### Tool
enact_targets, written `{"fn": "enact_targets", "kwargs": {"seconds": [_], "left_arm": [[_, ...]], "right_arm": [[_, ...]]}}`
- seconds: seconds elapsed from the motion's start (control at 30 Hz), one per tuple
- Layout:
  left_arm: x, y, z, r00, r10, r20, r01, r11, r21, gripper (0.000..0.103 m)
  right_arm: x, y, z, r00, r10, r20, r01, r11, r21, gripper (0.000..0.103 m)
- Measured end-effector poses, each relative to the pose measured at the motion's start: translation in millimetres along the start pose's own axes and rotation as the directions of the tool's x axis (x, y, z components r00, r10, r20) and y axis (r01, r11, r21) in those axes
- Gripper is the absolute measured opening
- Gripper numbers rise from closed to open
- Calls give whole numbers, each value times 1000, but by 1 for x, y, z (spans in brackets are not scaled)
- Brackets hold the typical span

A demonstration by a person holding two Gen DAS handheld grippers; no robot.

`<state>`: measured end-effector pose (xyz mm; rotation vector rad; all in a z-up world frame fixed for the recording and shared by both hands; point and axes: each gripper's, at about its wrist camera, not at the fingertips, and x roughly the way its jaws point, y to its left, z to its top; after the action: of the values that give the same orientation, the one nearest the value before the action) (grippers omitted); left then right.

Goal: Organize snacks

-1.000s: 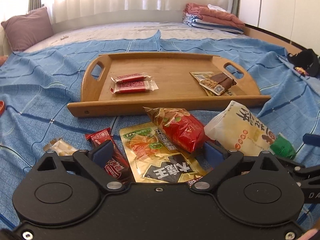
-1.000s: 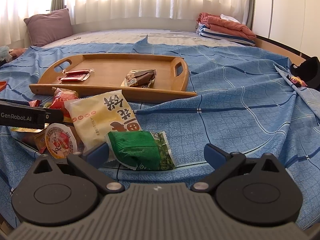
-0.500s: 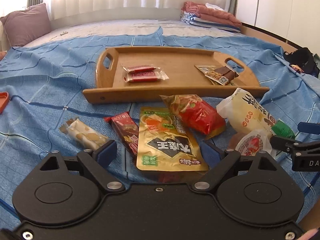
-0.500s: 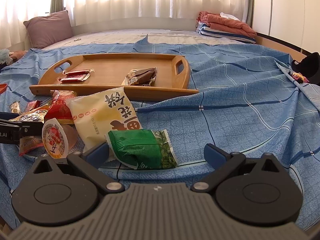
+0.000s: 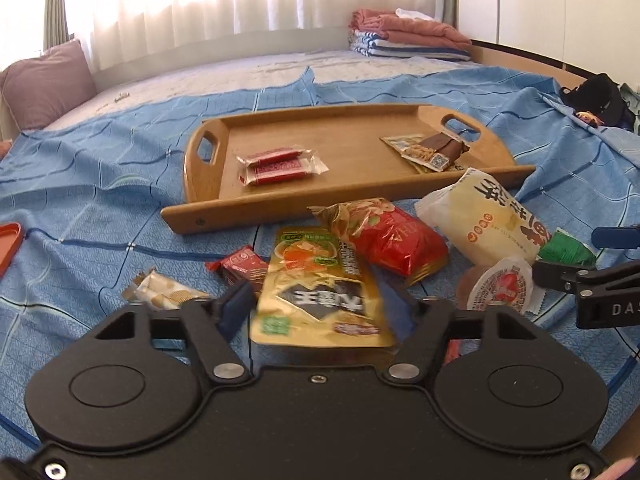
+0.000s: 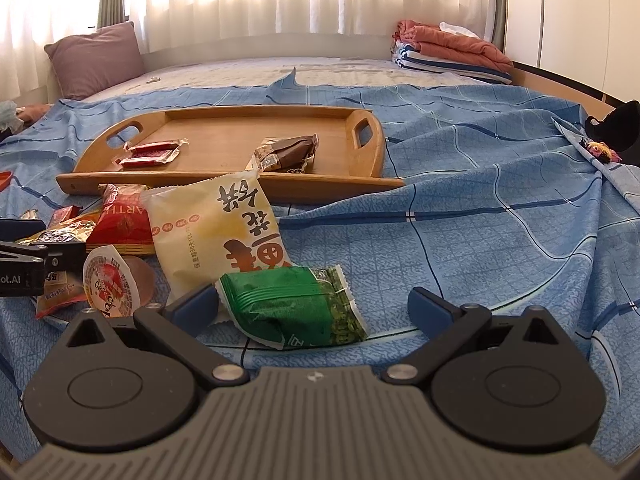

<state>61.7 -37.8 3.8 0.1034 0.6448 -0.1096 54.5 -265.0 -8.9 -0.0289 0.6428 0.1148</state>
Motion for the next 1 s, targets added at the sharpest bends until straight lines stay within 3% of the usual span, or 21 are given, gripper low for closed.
{"fn": "enact_targets", "kwargs": {"seconds": [0.4, 0.47, 0.5, 0.53, 0.67, 0.7, 0.77, 0.8, 0.83, 1.0], "left_arm": [[-24, -3, -8, 998, -5, 61, 1, 998, 65, 62], [-22, -4, -8, 998, 2, 65, -8, 996, 87, 69], [-20, -5, -7, 998, 18, 63, -24, 995, 94, 77], [-17, -5, -6, 998, 25, 61, -31, 995, 92, 77], [-2, -1, 0, 1000, 3, 17, -3, 999, 46, 77], [2, 0, 0, 1000, -5, 3, 5, 999, 34, 73], [6, 2, 0, 1000, -17, -12, 17, 1000, 4, 61], [5, 4, 0, 1000, -23, -11, 23, 1000, -10, 61], [4, 4, 0, 1000, -25, -10, 25, 1000, -15, 61], [-8, 6, -1, 1000, -5, 26, 5, 1000, 3, 61]], "right_arm": [[-3, 2, -1, 1000, 0, 13, 1, 1000, -8, 99], [-4, 2, -2, 1000, -2, 24, 2, 1000, -7, 99], [-5, 2, -2, 1000, -1, 28, 2, 1000, -5, 99], [-5, 2, -3, 1000, 1, 30, -1, 1000, 1, 97], [-8, 2, -3, 1000, 11, 28, -12, 1000, 28, 93], [-8, 1, -3, 1000, 12, 28, -13, 999, 32, 93], [-10, 1, -3, 1000, 15, 26, -17, 999, 43, 86], [-11, 0, -4, 999, 18, 28, -19, 999, 50, 83], [-12, 1, -4, 999, 14, 30, -16, 998, 57, 72], [-20, -1, -7, 998, -13, 58, 8, 996, 89, 61]]}}
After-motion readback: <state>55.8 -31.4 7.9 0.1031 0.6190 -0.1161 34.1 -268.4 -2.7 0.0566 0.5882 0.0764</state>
